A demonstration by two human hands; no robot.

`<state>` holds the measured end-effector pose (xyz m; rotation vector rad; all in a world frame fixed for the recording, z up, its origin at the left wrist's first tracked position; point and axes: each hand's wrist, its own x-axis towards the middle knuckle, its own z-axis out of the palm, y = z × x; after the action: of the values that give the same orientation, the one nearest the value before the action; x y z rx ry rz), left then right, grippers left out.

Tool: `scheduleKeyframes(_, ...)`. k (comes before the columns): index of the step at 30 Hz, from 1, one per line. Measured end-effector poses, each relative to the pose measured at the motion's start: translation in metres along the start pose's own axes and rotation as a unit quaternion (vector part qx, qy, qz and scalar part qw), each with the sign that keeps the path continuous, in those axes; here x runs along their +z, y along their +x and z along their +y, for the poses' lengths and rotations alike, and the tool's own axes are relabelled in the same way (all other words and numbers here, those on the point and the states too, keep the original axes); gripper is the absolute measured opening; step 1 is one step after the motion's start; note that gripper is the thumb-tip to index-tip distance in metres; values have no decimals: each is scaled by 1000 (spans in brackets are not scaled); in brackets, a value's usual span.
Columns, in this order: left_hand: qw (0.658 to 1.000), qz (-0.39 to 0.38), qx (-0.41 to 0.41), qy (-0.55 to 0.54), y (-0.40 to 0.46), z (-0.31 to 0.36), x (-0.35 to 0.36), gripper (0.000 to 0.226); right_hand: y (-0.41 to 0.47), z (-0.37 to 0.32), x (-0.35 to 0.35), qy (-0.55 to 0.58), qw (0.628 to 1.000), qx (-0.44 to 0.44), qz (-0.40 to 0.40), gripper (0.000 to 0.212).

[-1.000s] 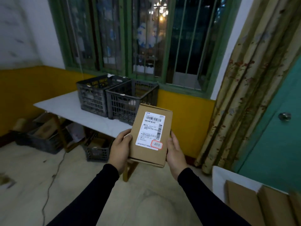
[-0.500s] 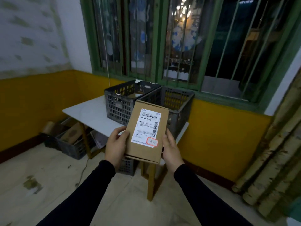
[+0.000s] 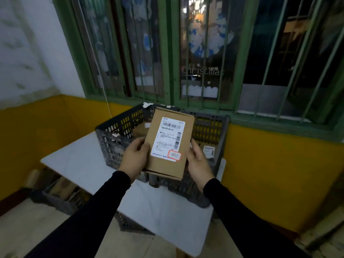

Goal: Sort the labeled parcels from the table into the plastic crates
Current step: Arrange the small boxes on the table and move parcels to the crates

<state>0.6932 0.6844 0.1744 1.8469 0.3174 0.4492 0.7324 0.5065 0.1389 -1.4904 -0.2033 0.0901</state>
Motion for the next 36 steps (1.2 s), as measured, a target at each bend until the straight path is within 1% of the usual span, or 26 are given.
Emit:
scheduleKeyframes(3,998,-47,22,27,69,-2,26,25,61,9,-11,-42,998,-5,38,37)
scheduleKeyframes(5,995,-83,37,36,115,-5,44,28,98,16,-19,-76,995,5,64,46)
scheduleKeyframes(9,974,-203,62,83,194,-10,77,46,161,29,-28,-118,984,14,130,42)
scheduleKeyframes(11,955,-273,56,104,227,-14,91,49,189,38,-27,-118,981,63,142,31)
scheduleKeyframes(13,937,-315,46,144,255,-25,103,43,210,47,-26,-126,973,109,159,17)
scheduleKeyframes(14,928,-332,36,165,267,-30,110,39,219,54,-26,-134,967,132,170,16)
scheduleKeyframes(17,899,-386,-27,203,298,-57,133,36,246,85,-28,-129,952,207,184,32)
scheduleKeyframes(18,891,-399,-54,211,301,-67,139,34,249,91,-28,-120,946,241,179,34)
scheduleKeyframes(20,868,-430,-103,226,311,-91,153,27,258,107,-30,-105,929,316,163,26)
scheduleKeyframes(21,859,-438,-128,232,316,-103,158,28,261,115,-32,-98,918,350,157,25)
scheduleKeyframes(24,837,-434,-213,256,328,-129,171,36,274,134,-39,-113,888,432,106,27)
scheduleKeyframes(25,825,-440,-245,259,330,-133,174,41,278,140,-41,-115,879,455,83,25)
scheduleKeyframes(27,799,-463,-277,266,330,-139,177,42,284,147,-41,-115,855,504,41,22)
scheduleKeyframes(29,783,-477,-292,272,331,-143,181,37,292,155,-41,-108,834,540,20,28)
scheduleKeyframes(32,774,-479,-327,253,336,-148,184,34,305,169,-39,-114,814,569,-4,43)
scheduleKeyframes(33,769,-478,-326,271,337,-151,188,26,308,172,-38,-115,805,582,-12,48)
scheduleKeyframes(34,756,-494,-298,309,338,-153,191,13,310,174,-35,-122,797,591,-22,55)
scheduleKeyframes(35,749,-502,-265,341,340,-157,195,18,314,178,-35,-128,792,595,-34,60)
scheduleKeyframes(36,737,-503,-246,377,341,-158,198,29,317,181,-33,-127,785,605,-34,63)
